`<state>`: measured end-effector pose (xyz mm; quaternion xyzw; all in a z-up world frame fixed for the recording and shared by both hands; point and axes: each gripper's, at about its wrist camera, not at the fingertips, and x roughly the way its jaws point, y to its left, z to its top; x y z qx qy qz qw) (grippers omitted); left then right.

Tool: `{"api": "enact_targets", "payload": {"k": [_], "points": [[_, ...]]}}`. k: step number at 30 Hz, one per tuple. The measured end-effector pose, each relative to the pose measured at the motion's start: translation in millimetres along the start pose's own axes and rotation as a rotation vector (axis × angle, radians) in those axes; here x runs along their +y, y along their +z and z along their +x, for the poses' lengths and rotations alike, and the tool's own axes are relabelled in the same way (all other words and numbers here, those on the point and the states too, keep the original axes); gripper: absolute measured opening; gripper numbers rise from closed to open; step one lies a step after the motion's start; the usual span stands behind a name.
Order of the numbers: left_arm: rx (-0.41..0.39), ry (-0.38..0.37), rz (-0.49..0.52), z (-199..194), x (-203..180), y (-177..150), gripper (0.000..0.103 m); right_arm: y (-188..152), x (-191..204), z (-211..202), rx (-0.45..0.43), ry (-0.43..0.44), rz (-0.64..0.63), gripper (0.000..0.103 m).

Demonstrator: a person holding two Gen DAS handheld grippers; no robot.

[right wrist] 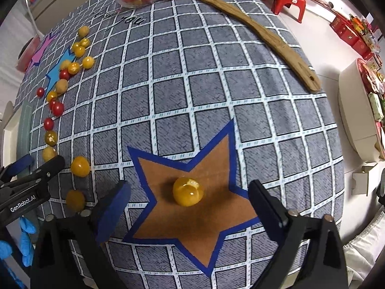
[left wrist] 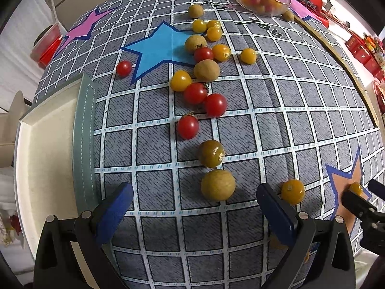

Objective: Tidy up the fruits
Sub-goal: 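Grasp a yellow tomato with the right tool while the left grasps a yellow-green fruit, then carry both fruits to the white tray and open both tools to drop them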

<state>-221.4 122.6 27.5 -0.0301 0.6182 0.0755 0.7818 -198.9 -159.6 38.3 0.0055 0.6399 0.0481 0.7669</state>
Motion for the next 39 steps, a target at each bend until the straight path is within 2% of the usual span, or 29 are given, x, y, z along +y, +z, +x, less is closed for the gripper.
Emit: {"api": "enact_targets", "payload": {"k": [2,6,9,11,12,13,14,15,16,20,27,33,39], "points": [[0.013,0.001,0.005,1,-2,-2,0.083,-2,1,4,0.013,0.008,0.003,0.084],[0.028,-0.016,-0.015,3,-1,-2,0.083,-11,3,6,0.017,-0.009,-0.007,0.074],[0.021,-0.031,-0.015,1,1,-3,0.072,-18,8,5,0.013,-0.021,-0.029,0.063],[0.018,-0.035,-0.011,-1,0,-4,0.066,-21,16,5,0.007,-0.033,-0.045,0.046],[0.014,-0.042,-0.009,-2,-1,-4,0.059,-20,22,6,0.003,-0.034,-0.049,0.041],[0.01,-0.053,-0.009,-4,-2,-5,0.054,-21,25,5,0.002,-0.031,-0.053,0.031],[0.005,-0.058,-0.004,-7,-4,-5,0.044,-20,31,4,0.003,-0.023,-0.054,0.026],[-0.002,-0.061,0.01,-9,-7,-5,0.032,-18,36,4,0.006,-0.015,-0.051,0.026],[-0.005,-0.067,0.02,-11,-9,-5,0.027,-17,36,2,0.008,-0.006,-0.048,0.026],[0.004,-0.095,0.016,-18,-12,-5,0.027,-5,40,-5,0.017,0.077,-0.009,0.026],[-0.01,-0.114,-0.019,-35,3,-12,0.027,16,58,-12,0.013,0.104,-0.03,0.026],[-0.037,-0.106,-0.064,-47,26,-12,0.027,35,108,-8,-0.005,0.131,-0.087,0.026],[-0.058,-0.061,-0.135,-55,70,-22,0.027,41,164,-10,-0.015,0.186,-0.171,0.026]]}}
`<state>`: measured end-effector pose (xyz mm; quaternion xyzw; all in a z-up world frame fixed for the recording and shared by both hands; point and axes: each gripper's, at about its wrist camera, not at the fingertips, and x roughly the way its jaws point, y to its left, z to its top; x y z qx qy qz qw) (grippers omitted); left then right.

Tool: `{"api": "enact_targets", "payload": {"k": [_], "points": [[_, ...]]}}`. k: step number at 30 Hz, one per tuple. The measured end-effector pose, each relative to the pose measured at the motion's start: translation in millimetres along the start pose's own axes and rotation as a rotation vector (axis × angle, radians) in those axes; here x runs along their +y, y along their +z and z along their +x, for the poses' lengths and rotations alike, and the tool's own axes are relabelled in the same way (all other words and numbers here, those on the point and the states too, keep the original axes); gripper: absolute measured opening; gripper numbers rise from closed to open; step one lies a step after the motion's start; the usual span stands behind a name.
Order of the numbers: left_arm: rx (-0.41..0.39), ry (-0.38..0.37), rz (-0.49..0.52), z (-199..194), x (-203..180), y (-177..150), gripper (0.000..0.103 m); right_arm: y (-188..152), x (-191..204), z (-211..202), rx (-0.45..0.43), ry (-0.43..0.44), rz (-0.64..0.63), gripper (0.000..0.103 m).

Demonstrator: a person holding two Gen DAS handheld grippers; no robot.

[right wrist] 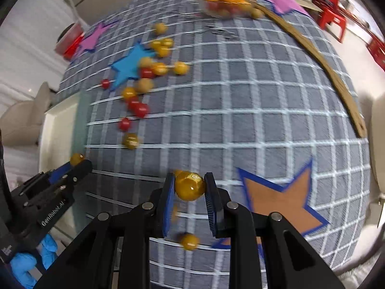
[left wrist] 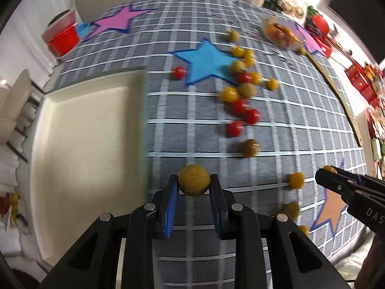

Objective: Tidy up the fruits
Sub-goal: 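Carry both fruits to the white tray and open both tools to drop them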

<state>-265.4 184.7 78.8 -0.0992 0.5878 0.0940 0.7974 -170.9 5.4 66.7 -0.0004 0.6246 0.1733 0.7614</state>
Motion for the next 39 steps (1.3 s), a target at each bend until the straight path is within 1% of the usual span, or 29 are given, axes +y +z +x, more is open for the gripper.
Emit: {"api": "enact_targets", "payload": {"k": [4,6,7,12,14,18,20,21,26,29,33,34,35,36,37,38,39], "points": [[-0.013,0.036,-0.057,-6,36,-6,0.027,8,39,3,0.005,0.036,-0.075,0.026],[-0.012,0.06,-0.09,-7,56,-10,0.027,8,60,4,0.009,0.057,-0.12,0.026],[-0.012,0.072,-0.11,-7,67,-12,0.027,5,65,2,0.013,0.069,-0.133,0.026],[-0.015,0.137,-0.194,-6,117,-24,0.027,19,129,17,0.031,0.125,-0.224,0.026],[-0.003,0.163,-0.224,-1,135,-29,0.027,25,152,26,0.047,0.155,-0.245,0.026],[0.023,0.201,-0.259,12,162,-39,0.027,36,196,50,0.07,0.184,-0.302,0.026],[0.029,0.204,-0.276,15,172,-43,0.027,39,214,62,0.082,0.184,-0.326,0.026],[0.018,0.199,-0.282,15,175,-45,0.027,40,221,67,0.084,0.18,-0.337,0.026],[0.006,0.216,-0.261,15,176,-45,0.027,45,245,90,0.1,0.156,-0.385,0.026],[0.001,0.207,-0.264,15,179,-45,0.027,43,249,94,0.098,0.147,-0.402,0.026],[-0.003,0.221,-0.238,16,173,-42,0.027,41,251,102,0.107,0.136,-0.396,0.027],[-0.004,0.228,-0.231,15,172,-42,0.029,41,251,102,0.102,0.133,-0.399,0.027],[-0.003,0.232,-0.224,14,170,-42,0.046,40,252,102,0.103,0.132,-0.403,0.028],[-0.006,0.237,-0.22,13,169,-42,0.075,41,252,102,0.105,0.135,-0.405,0.03],[-0.018,0.245,-0.219,11,168,-42,0.083,42,252,102,0.108,0.144,-0.405,0.036],[-0.037,0.257,-0.215,9,168,-42,0.083,43,254,103,0.115,0.158,-0.403,0.049],[-0.041,0.26,-0.205,8,167,-42,0.083,44,254,104,0.115,0.158,-0.402,0.057]]}}
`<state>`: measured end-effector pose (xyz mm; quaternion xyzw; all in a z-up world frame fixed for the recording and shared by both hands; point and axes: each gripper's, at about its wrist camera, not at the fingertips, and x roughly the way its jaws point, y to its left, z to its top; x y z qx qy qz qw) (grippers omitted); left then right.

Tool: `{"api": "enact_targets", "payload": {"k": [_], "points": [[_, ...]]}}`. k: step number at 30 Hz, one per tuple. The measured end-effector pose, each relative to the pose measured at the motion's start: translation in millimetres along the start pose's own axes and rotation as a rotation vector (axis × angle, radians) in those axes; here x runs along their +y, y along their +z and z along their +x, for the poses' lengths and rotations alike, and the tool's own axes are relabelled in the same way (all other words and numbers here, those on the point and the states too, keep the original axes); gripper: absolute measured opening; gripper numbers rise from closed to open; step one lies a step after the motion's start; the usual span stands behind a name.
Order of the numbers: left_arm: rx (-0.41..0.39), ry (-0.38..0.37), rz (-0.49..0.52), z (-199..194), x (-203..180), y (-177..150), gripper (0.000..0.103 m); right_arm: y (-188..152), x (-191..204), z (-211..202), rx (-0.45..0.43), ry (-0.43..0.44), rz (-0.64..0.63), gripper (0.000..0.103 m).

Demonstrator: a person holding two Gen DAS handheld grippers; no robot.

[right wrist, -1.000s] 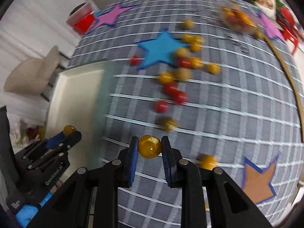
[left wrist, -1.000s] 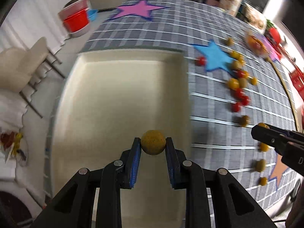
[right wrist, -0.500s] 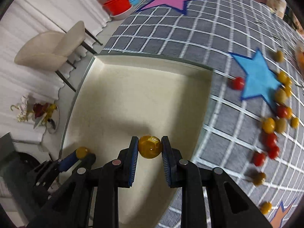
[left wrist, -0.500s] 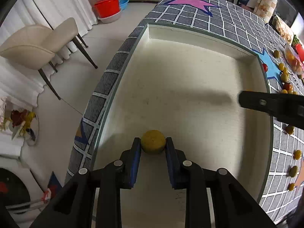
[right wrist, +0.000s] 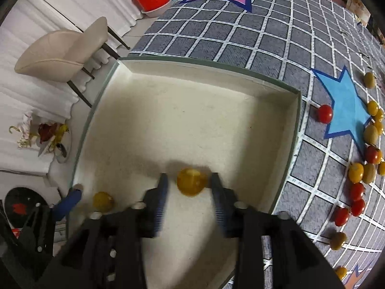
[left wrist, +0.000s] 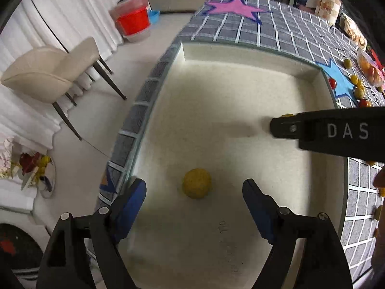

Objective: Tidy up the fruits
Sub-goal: 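Carry both fruits to the white tray and open both tools to drop them, then grasp a yellow tomato with the right tool while the left grasps a brownish fruit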

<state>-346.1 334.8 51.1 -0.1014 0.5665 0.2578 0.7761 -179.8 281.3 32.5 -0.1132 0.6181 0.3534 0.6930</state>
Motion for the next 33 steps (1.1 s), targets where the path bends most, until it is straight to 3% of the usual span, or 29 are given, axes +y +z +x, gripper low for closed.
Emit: {"api": "enact_targets", "payload": {"k": [1,3,11,16,26,33], "points": [[0.008,-0.003,0.009,0,-1,0,0.083,1,0,-2,-0.006,-0.004,0.003,0.071],[0.03,-0.004,0.016,2,-2,0,0.083,2,-4,-9,-0.036,0.005,0.018,0.078],[0.039,-0.024,0.061,-8,-20,1,0.083,-3,-29,-47,-0.115,0.026,0.074,0.079],[0.027,-0.036,0.107,-23,-46,8,0.083,-28,-63,-81,-0.17,-0.028,0.122,0.079],[-0.028,-0.125,0.23,-53,-121,27,0.083,-102,-176,-113,-0.13,-0.184,0.336,0.079],[0.005,-0.193,0.276,-53,-178,23,0.083,-107,-228,-118,-0.133,-0.211,0.361,0.079]]}}
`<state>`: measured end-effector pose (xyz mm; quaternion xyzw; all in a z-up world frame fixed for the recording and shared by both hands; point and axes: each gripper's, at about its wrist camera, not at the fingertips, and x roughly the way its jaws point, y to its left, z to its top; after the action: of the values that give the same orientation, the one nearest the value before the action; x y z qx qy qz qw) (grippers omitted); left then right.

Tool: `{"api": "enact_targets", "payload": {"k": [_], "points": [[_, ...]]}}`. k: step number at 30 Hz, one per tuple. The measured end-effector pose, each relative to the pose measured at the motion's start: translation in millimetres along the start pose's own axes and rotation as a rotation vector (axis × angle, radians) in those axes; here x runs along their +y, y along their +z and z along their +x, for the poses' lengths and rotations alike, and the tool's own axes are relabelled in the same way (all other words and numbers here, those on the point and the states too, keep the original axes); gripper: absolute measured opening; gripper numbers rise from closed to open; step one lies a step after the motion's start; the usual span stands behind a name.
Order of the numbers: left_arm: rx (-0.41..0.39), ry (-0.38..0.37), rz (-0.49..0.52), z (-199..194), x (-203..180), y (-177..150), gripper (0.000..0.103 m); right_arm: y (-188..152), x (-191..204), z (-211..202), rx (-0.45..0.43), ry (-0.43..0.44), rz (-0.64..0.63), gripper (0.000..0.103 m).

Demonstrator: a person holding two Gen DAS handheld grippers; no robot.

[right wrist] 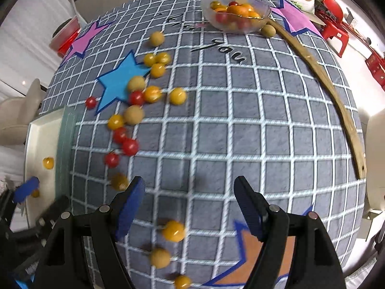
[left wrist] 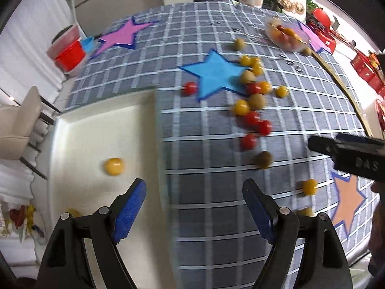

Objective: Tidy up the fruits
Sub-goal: 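Grasp a yellow tomato with the right tool while the left grasps a brownish fruit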

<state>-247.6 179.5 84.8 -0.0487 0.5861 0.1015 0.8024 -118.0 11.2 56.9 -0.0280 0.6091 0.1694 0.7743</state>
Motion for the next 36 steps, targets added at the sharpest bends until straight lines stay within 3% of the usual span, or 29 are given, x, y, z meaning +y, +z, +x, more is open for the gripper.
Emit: {"api": "enact_targets", "payload": {"k": [9,19,21,22,28,31,34,36], "points": [[0.026,-0.001,-0.047,34,-39,6,0.083,26,-9,18,-0.005,0.035,-0.1,0.079],[0.02,0.04,-0.062,49,-57,10,0.083,50,1,41,-0.02,0.069,-0.192,0.062],[0.022,0.039,-0.068,51,-60,9,0.081,56,4,45,-0.027,0.071,-0.197,0.062],[0.027,0.039,-0.07,51,-61,9,0.075,58,5,46,-0.032,0.071,-0.199,0.062],[0.02,0.034,-0.085,51,-66,11,0.074,72,15,53,-0.056,0.063,-0.224,0.061],[0.021,0.006,-0.095,51,-68,13,0.061,76,19,55,-0.066,0.046,-0.233,0.048],[0.02,-0.011,-0.089,48,-71,11,0.049,80,20,56,-0.063,0.038,-0.229,0.02],[0.018,-0.028,-0.082,46,-71,11,0.025,81,17,56,-0.055,0.054,-0.214,0.02]]}}
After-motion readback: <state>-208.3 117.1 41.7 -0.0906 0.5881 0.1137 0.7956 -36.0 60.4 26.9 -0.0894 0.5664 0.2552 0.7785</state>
